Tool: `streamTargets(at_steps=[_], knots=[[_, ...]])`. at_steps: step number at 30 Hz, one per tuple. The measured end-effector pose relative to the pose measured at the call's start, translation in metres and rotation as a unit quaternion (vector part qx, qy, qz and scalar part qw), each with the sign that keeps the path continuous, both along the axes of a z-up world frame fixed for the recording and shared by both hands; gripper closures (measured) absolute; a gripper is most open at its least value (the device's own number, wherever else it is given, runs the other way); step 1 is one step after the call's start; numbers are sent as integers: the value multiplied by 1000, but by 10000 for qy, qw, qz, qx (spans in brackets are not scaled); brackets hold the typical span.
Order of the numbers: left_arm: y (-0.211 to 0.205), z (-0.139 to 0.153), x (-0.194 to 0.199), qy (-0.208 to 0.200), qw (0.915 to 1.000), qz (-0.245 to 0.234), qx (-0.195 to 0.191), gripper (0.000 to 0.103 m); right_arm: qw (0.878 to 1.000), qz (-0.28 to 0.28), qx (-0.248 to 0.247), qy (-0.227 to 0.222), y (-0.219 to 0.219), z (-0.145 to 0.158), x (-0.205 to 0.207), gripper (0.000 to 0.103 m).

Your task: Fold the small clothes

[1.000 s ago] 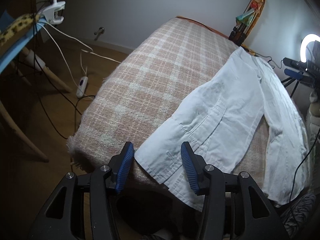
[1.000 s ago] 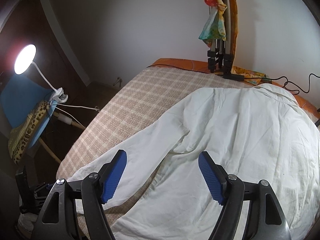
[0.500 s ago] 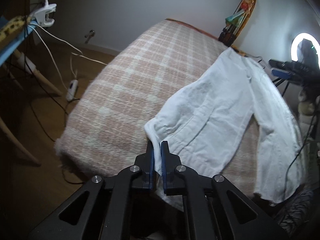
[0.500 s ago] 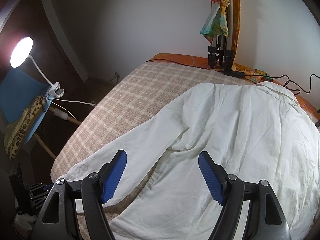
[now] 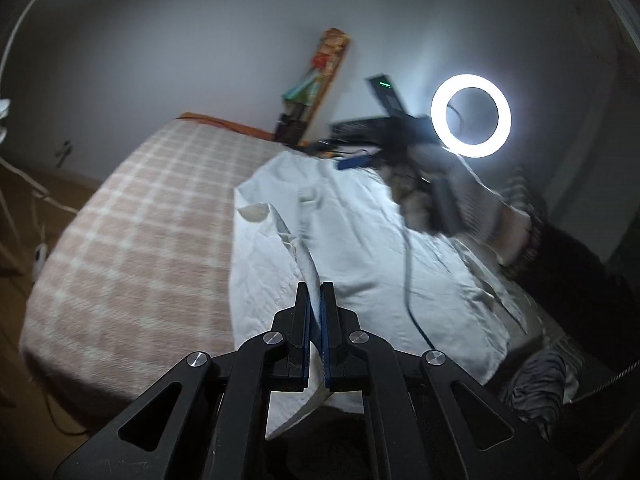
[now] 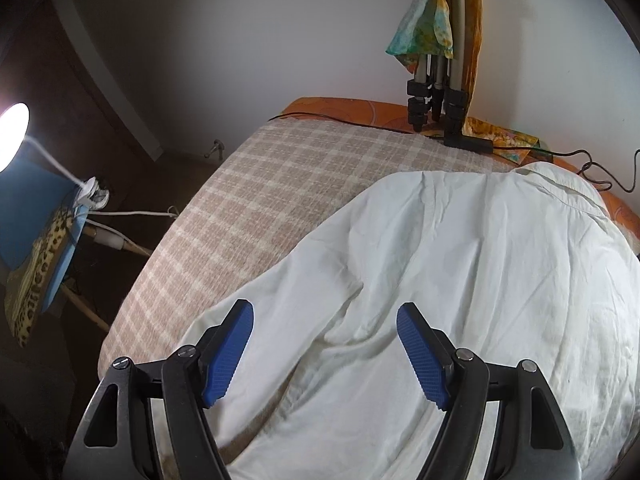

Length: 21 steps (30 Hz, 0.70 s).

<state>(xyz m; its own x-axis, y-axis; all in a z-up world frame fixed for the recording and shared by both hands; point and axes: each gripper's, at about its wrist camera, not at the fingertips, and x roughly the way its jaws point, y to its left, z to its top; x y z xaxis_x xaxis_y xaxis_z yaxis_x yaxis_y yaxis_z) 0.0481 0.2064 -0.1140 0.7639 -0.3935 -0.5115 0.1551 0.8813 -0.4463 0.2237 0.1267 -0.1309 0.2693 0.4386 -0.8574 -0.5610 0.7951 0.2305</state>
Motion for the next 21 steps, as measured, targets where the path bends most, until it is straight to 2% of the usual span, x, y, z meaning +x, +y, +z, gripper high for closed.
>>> streamTargets(at_steps=[6, 9, 13, 16, 17, 18, 21], knots=[[-22, 0, -2, -15, 9986, -530, -1, 100, 9986, -66, -97, 525, 40, -20, 36, 26], [-34, 4, -9, -120, 9972, -742, 39, 100, 9968, -58, -340, 717, 62, -35, 47, 31], [-45, 7, -15, -192, 9949, -982, 121, 100, 9942, 11, -733, 784, 80, -53, 55, 34], [-49, 5, -14, -105, 9944, -1046, 90, 100, 9924, 31, -898, 841, 86, -61, 60, 39], [-50, 4, -14, -78, 9942, -1065, 103, 100, 9920, 23, -967, 808, 88, -62, 61, 50], [-51, 4, -13, -68, 9941, -1080, 123, 100, 9914, 31, -1048, 781, 89, -62, 62, 67], [-58, 7, -12, -111, 9929, -1162, 249, 100, 9908, 31, -1129, 748, 84, -61, 65, 91]])
